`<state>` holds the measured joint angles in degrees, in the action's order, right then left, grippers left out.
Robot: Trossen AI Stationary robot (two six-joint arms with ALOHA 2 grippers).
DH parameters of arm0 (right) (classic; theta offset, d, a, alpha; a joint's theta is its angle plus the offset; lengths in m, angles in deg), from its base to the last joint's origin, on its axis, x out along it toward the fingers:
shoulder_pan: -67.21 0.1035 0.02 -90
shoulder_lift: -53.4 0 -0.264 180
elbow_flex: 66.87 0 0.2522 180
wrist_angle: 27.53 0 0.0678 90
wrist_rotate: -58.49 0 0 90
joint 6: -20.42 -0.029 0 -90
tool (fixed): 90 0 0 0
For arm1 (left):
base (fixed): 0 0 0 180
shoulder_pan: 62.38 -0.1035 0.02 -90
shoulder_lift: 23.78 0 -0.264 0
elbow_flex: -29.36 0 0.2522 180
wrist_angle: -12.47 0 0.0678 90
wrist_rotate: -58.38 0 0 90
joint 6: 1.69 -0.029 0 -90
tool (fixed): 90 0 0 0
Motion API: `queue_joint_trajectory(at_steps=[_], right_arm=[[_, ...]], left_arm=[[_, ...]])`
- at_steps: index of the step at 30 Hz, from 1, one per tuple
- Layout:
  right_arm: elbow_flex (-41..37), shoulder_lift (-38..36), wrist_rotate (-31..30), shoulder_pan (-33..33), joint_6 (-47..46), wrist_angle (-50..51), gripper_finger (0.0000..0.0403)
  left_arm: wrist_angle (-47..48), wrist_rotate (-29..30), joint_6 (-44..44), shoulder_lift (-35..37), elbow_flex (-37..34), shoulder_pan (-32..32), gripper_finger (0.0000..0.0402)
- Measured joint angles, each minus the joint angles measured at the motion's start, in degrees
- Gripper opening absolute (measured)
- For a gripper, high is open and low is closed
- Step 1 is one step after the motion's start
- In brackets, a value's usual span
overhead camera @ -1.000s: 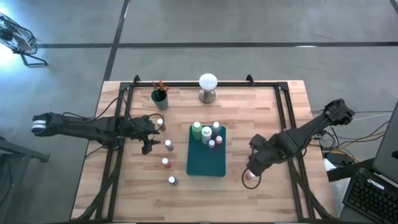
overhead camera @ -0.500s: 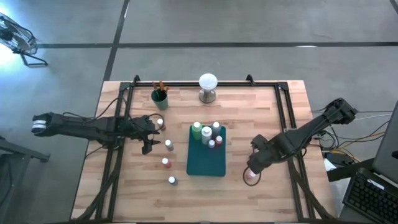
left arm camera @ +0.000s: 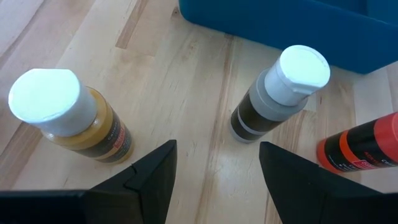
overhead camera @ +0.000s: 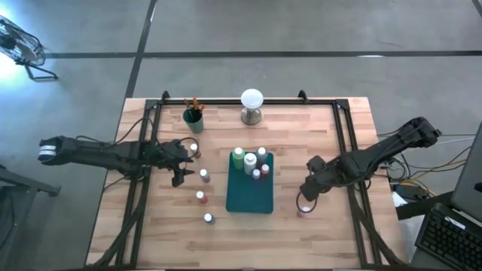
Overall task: Pick & Place Paint Supplies
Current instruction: Put the pink paint bottle into the blue bin
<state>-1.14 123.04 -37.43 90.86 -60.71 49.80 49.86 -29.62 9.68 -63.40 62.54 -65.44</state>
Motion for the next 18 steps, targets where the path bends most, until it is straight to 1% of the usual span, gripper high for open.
queue_joint_trajectory(at_steps=[5, 14, 18], right_arm=[[-0.36, 0.74, -0.01, -1.49, 2.07, -1.17, 0.0286], [-2.7, 0.72, 1.83, -1.96, 1.78, -3.62, 0.0303], [-3.23, 0.72, 1.91, -1.98, 1.76, -3.97, 0.0296]], left_arm=[[0.01, -0.01, -0.01, 0.0, 0.0, -0.01, 0.0234], [0.01, -0.01, -0.01, 0.0, 0.0, 0.0, 0.0234], [0.0, 0.0, -0.01, 0.0, 0.0, 0.01, 0.0234]])
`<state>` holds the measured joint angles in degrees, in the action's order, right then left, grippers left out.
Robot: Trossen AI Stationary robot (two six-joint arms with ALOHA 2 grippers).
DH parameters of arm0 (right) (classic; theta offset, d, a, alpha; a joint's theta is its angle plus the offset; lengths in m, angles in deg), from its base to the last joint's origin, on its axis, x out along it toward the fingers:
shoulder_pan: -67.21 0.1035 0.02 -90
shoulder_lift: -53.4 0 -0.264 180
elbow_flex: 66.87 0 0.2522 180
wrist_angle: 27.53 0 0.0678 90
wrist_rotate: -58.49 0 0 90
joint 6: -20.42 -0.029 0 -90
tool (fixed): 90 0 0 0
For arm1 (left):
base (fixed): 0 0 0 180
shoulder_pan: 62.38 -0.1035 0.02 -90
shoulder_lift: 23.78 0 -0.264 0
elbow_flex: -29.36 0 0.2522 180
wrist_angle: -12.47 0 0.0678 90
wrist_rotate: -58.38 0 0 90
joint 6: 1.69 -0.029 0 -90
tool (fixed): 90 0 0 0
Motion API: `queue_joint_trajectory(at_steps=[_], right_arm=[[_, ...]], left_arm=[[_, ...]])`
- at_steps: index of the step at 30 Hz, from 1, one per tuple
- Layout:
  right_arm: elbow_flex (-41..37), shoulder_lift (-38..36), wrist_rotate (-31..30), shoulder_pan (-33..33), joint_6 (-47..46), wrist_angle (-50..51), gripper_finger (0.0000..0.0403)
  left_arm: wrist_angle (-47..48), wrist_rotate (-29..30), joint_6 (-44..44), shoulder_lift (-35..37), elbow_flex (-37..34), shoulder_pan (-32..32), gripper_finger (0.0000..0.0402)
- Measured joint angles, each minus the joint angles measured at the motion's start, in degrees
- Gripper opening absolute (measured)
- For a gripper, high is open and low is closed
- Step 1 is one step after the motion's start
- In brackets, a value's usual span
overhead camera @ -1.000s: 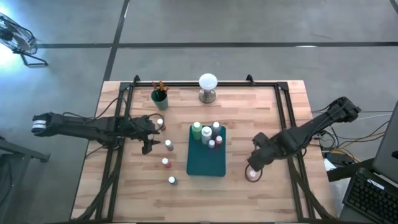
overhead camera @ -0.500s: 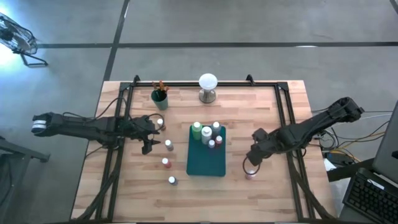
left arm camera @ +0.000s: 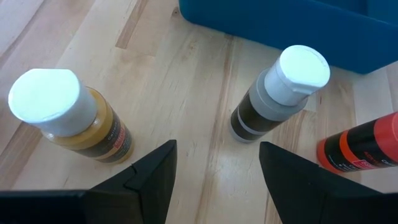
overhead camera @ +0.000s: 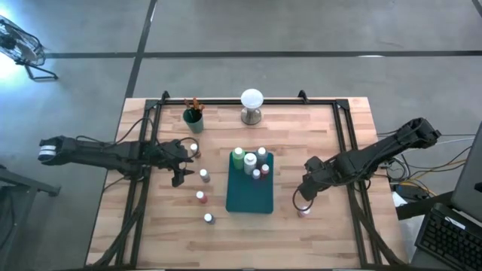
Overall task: Pick & Place Paint Supplies
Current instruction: Put the pink paint bottle into the blue bin
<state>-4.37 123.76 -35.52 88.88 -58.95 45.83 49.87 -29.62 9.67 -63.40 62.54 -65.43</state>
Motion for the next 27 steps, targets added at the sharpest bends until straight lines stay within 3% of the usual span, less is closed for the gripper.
queue_joint_trajectory(at_steps=[27], right_arm=[[-0.9, 2.28, 1.01, -0.35, 0.07, -0.22, 0.0208]], left_arm=[[0.01, -0.01, 0.0, -0.01, 0.0, 0.0, 0.0234]])
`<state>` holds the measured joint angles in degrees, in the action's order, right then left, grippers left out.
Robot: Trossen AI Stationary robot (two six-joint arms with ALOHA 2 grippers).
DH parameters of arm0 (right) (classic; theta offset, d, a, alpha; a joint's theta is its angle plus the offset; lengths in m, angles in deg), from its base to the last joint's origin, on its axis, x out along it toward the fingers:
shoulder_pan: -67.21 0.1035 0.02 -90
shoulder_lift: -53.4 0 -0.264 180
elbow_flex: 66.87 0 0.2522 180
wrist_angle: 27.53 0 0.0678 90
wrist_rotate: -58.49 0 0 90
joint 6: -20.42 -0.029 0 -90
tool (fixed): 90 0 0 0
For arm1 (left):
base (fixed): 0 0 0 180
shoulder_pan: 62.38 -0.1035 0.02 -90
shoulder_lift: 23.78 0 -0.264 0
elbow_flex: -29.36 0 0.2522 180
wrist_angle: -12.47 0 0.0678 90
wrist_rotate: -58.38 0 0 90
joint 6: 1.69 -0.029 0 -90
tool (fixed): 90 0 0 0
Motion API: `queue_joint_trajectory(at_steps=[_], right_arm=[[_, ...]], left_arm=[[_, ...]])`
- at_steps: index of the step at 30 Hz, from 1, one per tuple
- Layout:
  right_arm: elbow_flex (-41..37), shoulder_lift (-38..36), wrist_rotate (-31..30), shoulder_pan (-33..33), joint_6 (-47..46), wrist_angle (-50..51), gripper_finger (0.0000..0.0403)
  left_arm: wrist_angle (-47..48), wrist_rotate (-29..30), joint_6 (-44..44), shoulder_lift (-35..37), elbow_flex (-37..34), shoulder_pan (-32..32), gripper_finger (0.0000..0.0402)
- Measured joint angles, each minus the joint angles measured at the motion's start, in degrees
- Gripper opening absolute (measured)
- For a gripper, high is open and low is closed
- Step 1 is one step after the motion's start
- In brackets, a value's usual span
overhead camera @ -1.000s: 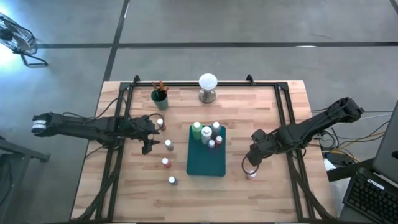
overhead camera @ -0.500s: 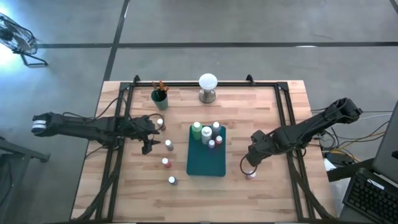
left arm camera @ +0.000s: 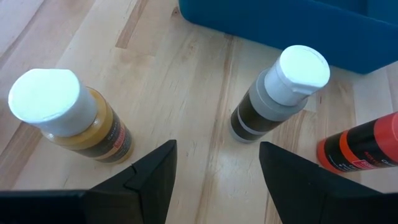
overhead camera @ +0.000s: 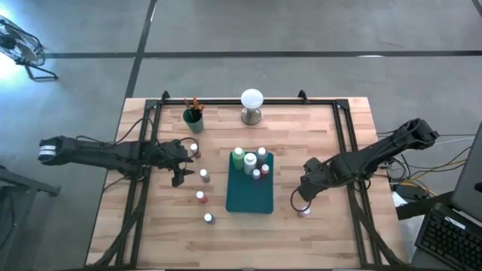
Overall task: Pick & Place Paint Supplies
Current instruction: Put the pink paint bottle into the blue bin
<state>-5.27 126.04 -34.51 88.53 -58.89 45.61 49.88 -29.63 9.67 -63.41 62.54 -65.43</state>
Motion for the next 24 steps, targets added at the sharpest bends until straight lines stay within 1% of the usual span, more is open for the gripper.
queue_joint_trajectory(at_steps=[6, 14, 24], right_arm=[[0.0, -0.01, 0.04, 0.04, 0.24, 0.04, 0.0177], [0.02, -0.13, 0.3, 0.02, 0.72, 0.42, 0.0116], [0.07, -0.15, 0.55, -0.02, 1.36, 0.33, 0.0116]], left_arm=[[0.0, 0.01, 0.01, 0.01, 0.0, -0.02, 0.0234], [-0.01, -0.01, 0.0, 0.01, 0.0, -0.01, 0.0234], [0.0, 0.0, 0.0, 0.01, 0.0, -0.01, 0.0234]])
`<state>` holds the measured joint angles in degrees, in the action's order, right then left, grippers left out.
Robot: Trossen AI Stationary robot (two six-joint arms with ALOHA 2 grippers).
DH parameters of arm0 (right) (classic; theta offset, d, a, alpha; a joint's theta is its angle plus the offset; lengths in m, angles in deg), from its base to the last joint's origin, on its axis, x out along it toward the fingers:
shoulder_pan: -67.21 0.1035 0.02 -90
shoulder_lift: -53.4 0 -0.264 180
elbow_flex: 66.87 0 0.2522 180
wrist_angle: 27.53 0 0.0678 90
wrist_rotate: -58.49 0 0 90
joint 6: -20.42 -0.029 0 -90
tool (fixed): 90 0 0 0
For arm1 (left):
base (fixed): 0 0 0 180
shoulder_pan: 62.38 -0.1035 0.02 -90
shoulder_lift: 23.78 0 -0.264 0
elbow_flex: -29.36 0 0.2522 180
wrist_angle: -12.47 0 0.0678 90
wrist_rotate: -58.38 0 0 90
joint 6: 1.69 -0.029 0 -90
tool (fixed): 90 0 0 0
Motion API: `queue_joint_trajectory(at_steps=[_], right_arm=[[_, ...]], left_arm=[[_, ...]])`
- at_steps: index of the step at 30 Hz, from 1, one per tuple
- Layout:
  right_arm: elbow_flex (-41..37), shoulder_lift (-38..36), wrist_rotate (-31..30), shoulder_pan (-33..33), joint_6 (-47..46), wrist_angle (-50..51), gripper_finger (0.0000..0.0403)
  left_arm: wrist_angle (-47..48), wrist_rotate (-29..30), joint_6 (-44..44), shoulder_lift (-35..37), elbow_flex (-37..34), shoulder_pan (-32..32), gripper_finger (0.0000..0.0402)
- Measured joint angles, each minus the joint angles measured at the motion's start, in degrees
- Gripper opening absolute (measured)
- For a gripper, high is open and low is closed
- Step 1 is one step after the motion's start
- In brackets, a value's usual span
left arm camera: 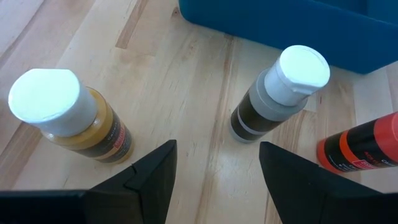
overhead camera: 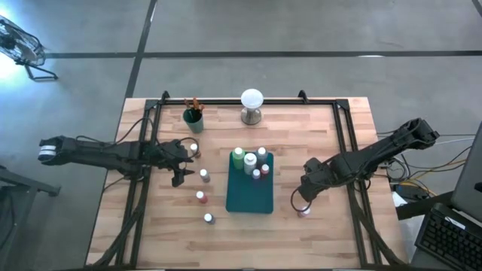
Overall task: Pick & Place Paint Supplies
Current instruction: Put the pink paint bottle into the blue bin
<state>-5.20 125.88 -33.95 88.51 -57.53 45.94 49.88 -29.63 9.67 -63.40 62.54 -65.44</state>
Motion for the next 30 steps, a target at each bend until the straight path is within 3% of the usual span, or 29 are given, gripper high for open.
queue_joint_trajectory(at_steps=[14, 30], right_arm=[[2.87, 0.11, 0.89, 0.02, 1.39, 1.44, 0.0114], [20.23, 0.35, -9.21, -0.69, 11.91, 7.22, 0.0114]], left_arm=[[-0.01, 0.01, 0.0, 0.0, 0.0, 0.01, 0.0234], [0.01, 0.0, 0.01, 0.0, 0.0, -0.01, 0.0234]])
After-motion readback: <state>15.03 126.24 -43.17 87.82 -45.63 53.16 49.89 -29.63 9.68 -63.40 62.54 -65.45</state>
